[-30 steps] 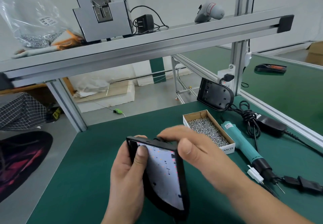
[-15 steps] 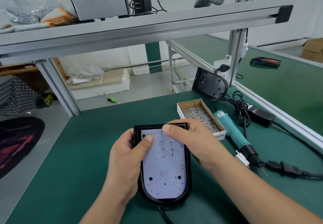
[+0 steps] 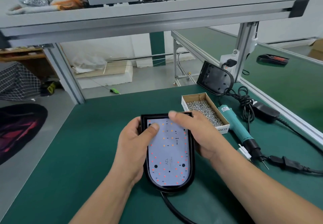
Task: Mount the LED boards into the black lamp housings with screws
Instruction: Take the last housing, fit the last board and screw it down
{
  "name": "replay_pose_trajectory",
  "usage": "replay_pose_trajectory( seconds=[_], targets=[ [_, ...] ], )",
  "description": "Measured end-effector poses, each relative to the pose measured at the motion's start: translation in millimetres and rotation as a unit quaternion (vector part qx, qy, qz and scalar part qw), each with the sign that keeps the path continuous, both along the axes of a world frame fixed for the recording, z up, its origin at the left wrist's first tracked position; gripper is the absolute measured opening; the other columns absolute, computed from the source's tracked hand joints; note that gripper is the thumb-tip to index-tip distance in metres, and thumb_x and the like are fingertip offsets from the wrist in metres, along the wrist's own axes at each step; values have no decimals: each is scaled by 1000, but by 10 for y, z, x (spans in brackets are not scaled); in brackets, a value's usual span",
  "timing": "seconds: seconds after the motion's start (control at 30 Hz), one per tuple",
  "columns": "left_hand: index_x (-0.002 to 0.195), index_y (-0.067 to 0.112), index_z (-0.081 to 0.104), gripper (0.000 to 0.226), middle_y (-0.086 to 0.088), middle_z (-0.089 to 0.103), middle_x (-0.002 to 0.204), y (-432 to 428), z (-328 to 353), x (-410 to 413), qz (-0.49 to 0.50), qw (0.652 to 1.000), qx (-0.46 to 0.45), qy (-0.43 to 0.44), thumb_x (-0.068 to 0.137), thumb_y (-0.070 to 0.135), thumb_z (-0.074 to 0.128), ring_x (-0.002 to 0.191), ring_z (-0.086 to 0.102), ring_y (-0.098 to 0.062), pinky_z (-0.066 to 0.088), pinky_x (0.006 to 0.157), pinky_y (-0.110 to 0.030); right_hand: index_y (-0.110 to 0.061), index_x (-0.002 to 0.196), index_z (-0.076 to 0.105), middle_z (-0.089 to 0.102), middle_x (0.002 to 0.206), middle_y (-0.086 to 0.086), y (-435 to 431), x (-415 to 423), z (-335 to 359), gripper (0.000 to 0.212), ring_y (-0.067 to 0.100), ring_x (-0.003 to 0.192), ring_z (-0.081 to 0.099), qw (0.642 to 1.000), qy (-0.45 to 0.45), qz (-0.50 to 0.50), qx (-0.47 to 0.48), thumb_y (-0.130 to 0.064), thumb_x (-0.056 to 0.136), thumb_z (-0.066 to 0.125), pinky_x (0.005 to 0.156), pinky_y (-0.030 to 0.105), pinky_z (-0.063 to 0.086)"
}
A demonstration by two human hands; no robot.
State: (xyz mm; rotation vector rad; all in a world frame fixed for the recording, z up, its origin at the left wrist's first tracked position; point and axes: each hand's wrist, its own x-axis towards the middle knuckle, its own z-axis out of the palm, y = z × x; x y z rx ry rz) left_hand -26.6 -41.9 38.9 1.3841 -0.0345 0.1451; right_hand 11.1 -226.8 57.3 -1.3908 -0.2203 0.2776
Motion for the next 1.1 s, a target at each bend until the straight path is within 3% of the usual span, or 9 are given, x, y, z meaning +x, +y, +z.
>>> replay_pose_trajectory(
  seconds=[0.07,0.2,0.33,0.57,0.7,0.77,0.83,0.93,1.1],
  targets=[
    [113,17,76,23,-10,79,114,-9,-1,-2,6,1000,8,1,91,20,71,103,77,-34,64,85,-45,-7,105,81,79,110,18,-5,0,18,50,37,104,77,1000,27,7,-5,-53,90,72,99,50,59],
    [105,20,77,18,-9,80,108,-6,-6,10,23,999,16,27,87,23,73,97,77,-31,65,85,-48,-7,93,81,79,104,21,18,9,26,42,44,97,77,999,48,-19,-2,-48,85,75,92,56,60],
    [101,18,78,11,-10,80,104,-18,-25,28,43,998,29,39,94,11,73,95,77,-34,64,86,-51,12,103,68,76,105,30,40,1,15,61,45,90,76,999,37,-32,-14,-45,85,75,84,51,60],
    [108,5,74,12,-20,79,104,-87,-4,20,55,994,-10,99,97,3,70,92,76,-41,65,82,-56,12,108,69,77,105,27,-5,17,18,63,49,97,75,998,29,-29,-52,-47,85,77,91,62,58],
    [111,-2,71,14,-24,78,108,-108,-33,26,48,988,-35,139,99,3,67,101,75,-46,62,88,-60,0,105,73,80,106,8,-72,58,68,86,32,101,77,990,19,-22,-141,-81,76,70,103,51,56],
    [111,-5,70,14,-27,76,110,-93,-67,37,48,985,-41,160,99,2,66,98,76,-43,61,90,-62,-8,90,69,73,91,-5,-240,124,132,91,19,84,70,975,-11,-62,-213,-96,68,59,90,39,52],
    [113,-2,70,15,-23,78,109,-74,-95,44,39,984,-30,170,99,1,64,98,77,-40,62,88,-60,-15,86,72,74,81,-7,-507,167,219,69,9,69,65,936,-94,-107,-323,-83,80,60,71,28,52],
    [112,5,69,15,-18,79,106,-46,-120,57,31,983,-13,180,99,1,64,93,78,-36,65,82,-54,-31,90,71,72,82,-12,-939,84,407,29,5,77,66,787,-205,-95,-575,-60,93,64,71,30,53],
    [111,5,69,15,-21,78,109,-11,-127,90,45,983,-1,179,97,0,65,97,77,-39,62,90,-58,-34,91,54,62,75,-15,-1387,-566,291,41,5,76,62,634,-176,-24,-752,-75,89,53,71,33,54]
  ],
)
